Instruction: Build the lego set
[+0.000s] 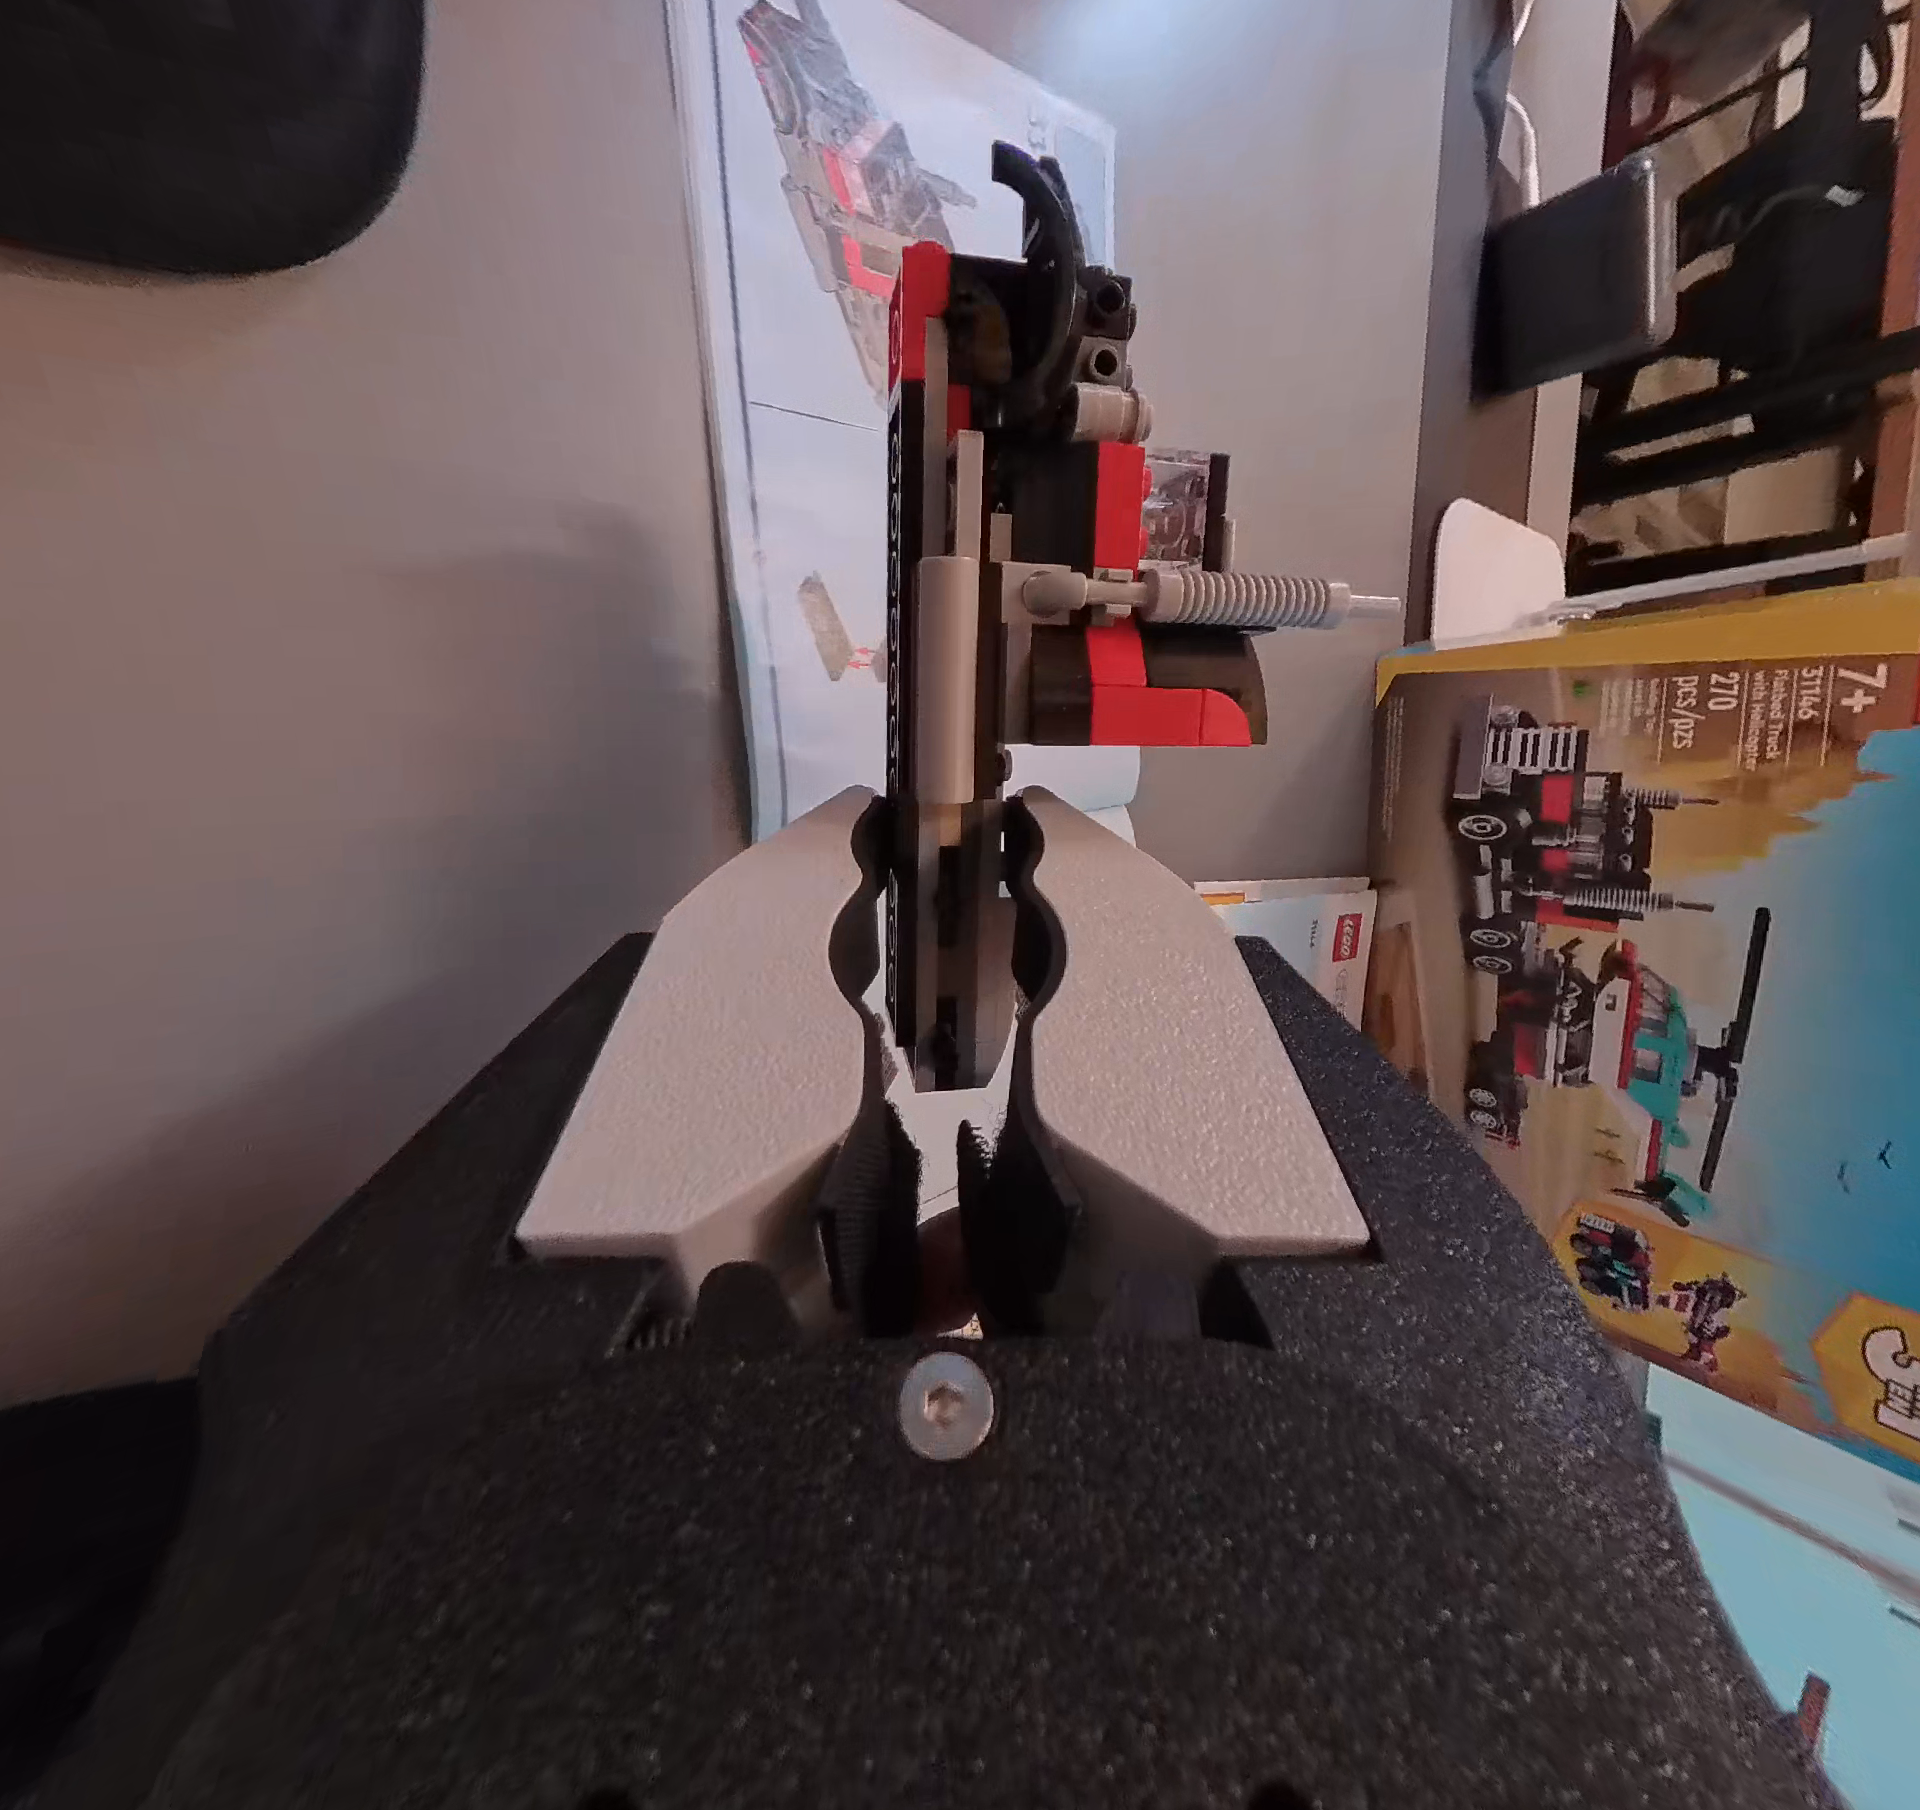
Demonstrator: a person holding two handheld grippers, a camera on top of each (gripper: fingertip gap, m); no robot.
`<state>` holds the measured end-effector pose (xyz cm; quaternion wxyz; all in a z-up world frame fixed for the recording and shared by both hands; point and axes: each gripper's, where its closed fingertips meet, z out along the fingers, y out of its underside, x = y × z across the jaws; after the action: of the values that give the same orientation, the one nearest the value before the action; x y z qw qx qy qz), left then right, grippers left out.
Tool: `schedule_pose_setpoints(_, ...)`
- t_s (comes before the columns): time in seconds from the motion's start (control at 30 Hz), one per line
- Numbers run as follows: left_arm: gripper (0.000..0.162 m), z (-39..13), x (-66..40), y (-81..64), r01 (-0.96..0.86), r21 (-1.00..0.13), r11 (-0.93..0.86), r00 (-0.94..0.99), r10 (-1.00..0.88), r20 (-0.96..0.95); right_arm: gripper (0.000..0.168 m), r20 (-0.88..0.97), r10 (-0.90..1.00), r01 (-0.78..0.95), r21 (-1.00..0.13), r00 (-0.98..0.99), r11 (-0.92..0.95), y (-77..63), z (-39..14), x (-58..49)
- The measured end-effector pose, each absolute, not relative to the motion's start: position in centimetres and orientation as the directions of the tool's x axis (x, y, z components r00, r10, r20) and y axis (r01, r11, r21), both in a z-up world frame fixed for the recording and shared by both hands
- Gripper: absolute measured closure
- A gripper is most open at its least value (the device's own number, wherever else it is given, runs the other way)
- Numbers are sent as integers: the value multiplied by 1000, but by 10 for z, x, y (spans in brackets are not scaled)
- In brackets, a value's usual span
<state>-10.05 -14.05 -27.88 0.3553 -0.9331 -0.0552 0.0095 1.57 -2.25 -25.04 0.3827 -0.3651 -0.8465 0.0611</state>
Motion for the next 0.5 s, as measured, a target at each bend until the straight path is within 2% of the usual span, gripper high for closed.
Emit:
schedule_pose_setpoints(0.07, 74, -277, -104, -140, 79, -662, -745, 987, 151, -53, 146, 610, 669, 586, -379, -424, 717, -20, -251, 12)
schedule_pose_setpoints(0.5, 76, -268, -102, -131, 29, -673, -739, 962, 203, -182, 146, 620, 619, 543, -342, -482, 767, -31, -261, 0)
